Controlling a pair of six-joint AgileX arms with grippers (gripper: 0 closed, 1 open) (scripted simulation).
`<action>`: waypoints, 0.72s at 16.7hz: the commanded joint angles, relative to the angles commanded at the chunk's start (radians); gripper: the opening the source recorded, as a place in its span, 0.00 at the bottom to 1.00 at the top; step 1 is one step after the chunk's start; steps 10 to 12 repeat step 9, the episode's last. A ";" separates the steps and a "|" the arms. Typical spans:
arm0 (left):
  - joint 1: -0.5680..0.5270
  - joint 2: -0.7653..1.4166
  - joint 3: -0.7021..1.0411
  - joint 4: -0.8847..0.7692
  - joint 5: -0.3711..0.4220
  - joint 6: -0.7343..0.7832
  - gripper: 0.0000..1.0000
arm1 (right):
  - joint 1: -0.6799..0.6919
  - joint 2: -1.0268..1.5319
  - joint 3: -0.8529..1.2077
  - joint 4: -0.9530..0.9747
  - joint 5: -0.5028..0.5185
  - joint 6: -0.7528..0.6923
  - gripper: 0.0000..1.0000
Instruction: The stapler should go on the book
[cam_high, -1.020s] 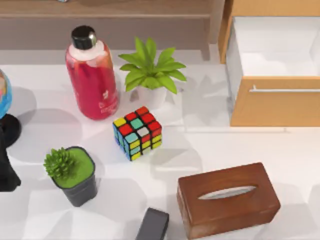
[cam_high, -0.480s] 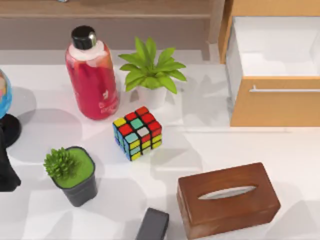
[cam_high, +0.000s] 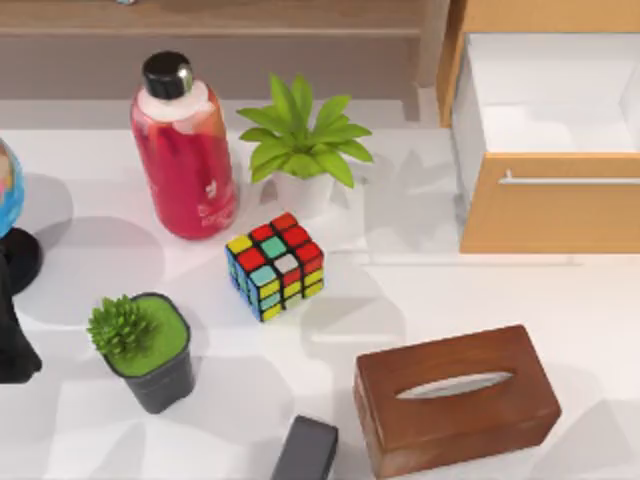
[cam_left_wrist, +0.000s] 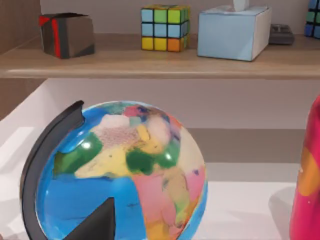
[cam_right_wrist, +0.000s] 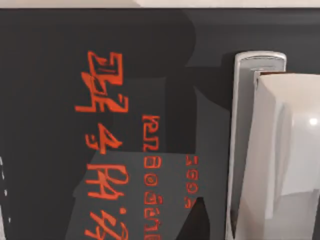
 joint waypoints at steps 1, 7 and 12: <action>0.000 0.000 0.000 0.000 0.000 0.000 1.00 | 0.000 0.000 0.000 0.000 0.000 0.000 0.83; 0.000 0.000 0.000 0.000 0.000 0.000 1.00 | 0.000 0.000 0.000 0.000 0.000 0.000 1.00; 0.000 0.000 0.000 0.000 0.000 0.000 1.00 | 0.000 0.000 0.000 0.000 0.000 0.000 1.00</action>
